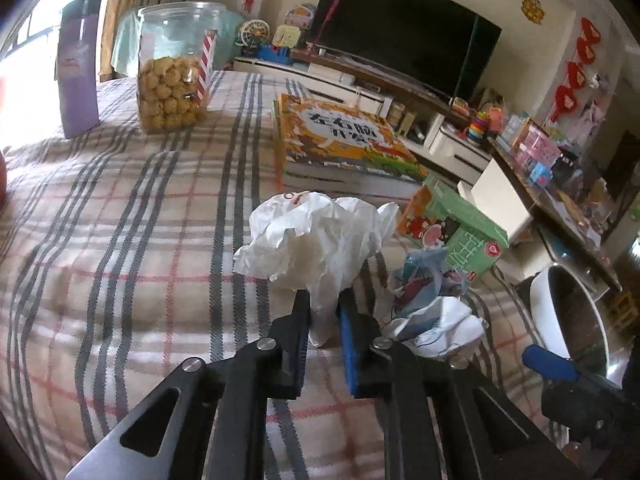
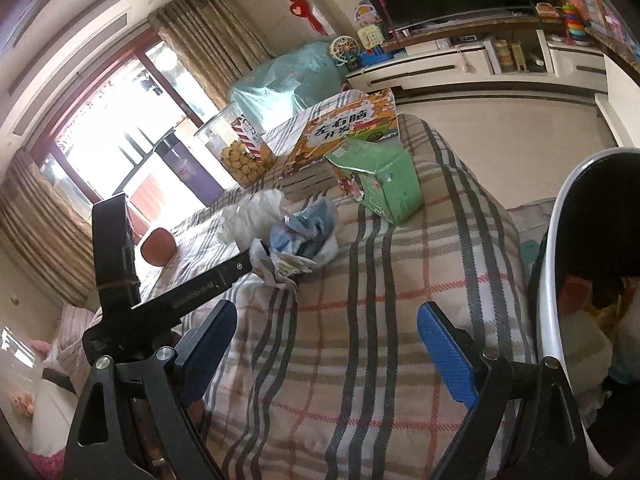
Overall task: Collect trash
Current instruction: 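Grasp the white plastic bag with the left gripper while the right gripper grasps the blue-white wrapper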
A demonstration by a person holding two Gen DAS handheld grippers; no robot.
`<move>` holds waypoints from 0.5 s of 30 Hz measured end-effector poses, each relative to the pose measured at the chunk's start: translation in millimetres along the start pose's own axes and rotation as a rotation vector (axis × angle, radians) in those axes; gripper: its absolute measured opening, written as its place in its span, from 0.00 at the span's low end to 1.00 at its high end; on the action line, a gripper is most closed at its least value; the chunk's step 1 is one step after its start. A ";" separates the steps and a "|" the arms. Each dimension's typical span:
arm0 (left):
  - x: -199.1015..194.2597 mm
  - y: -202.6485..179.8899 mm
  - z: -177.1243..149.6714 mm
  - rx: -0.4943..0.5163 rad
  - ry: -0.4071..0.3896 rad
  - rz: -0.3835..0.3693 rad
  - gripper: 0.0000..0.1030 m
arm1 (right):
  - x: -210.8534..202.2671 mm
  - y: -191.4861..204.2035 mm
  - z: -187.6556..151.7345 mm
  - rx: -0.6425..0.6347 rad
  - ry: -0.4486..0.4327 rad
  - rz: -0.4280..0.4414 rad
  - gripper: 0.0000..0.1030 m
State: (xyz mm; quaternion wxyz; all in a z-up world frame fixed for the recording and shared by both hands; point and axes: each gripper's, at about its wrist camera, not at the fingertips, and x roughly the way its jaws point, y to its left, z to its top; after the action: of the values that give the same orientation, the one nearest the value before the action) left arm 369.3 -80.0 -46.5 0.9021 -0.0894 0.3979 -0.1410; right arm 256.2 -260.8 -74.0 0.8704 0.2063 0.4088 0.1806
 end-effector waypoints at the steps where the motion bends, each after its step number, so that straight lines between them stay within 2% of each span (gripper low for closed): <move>1: -3.2 1.3 -0.1 0.002 -0.012 0.005 0.10 | 1.4 0.7 1.1 -0.002 0.001 0.000 0.90; 5: -20.9 8.5 -10.2 -0.013 -0.031 0.022 0.09 | 10.7 8.4 4.8 -0.026 0.007 0.000 0.90; 15: -79.0 40.2 -67.6 -0.119 -0.028 0.018 0.09 | 56.9 36.2 18.4 -0.061 0.034 -0.013 0.90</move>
State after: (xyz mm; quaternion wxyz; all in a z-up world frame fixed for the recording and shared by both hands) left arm 275.6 -19.6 -47.9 0.9019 -0.1412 0.3938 -0.1078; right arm 299.6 -206.4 -81.2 0.8703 0.1739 0.4194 0.1907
